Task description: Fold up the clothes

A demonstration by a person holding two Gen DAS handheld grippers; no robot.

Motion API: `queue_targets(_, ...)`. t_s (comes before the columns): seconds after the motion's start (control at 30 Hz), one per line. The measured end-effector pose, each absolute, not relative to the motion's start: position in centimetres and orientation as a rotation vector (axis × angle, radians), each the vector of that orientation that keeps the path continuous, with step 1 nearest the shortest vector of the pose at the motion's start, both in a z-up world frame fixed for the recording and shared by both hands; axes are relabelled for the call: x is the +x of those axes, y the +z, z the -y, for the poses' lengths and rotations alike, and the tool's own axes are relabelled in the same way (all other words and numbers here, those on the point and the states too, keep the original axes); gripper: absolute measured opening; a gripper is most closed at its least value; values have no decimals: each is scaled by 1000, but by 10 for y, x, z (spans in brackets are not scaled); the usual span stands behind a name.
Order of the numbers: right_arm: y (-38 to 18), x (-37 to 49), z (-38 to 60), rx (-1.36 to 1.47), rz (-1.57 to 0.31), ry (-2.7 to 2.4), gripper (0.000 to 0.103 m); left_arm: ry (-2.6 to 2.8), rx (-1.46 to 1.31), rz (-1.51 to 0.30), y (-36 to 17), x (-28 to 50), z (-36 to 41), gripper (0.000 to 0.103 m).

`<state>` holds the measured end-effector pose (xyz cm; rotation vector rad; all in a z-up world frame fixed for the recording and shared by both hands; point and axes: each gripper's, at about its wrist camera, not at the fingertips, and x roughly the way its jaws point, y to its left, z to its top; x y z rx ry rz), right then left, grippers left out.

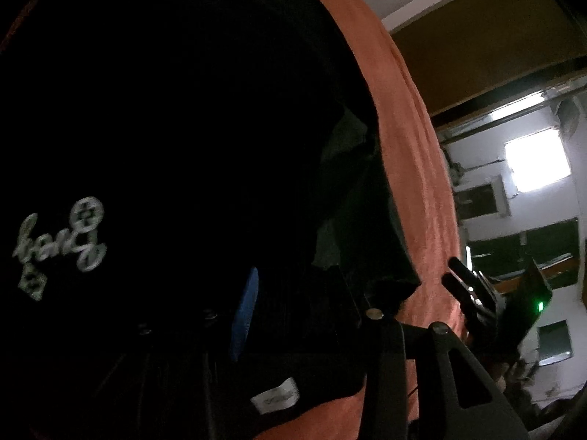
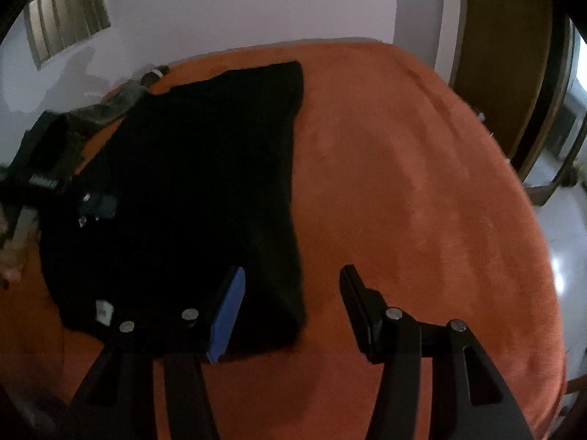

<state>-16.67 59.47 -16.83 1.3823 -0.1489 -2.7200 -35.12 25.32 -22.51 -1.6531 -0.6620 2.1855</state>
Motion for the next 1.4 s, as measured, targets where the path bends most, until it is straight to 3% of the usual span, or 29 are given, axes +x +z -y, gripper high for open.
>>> queue_targets(0.13, -196, -197, -594, 1447, 119, -2689, 51, 2372, -1639, 504, -220, -323, -247, 40)
queue_targets(0.3, -232, -199, -595, 1666, 110, -2599, 43, 2416, -1667, 493, -222, -297, -225, 40)
queue_targets(0.6, -168, -214, -579, 1368, 244, -2604, 43, 2529, -1728, 537, -229, -237, -165, 40)
queue_targets(0.83, -178, -201, -511, 1381, 270, -2448, 43, 2526, -1754, 675, -239, -190, -132, 40)
queue_targets(1.0, -154, -154, -454, 1221, 15, -2383, 43, 2457, -1739, 621, -237, -171, -138, 40)
queue_targets(1.17, -183, -129, -425, 1233, -303, -2325, 43, 2415, -1779, 606, -250, -160, -138, 40)
queue_targets(1.4, -210, -121, -437, 1333, -421, -2375, 43, 2376, -1839, 799, -271, -156, -105, 40)
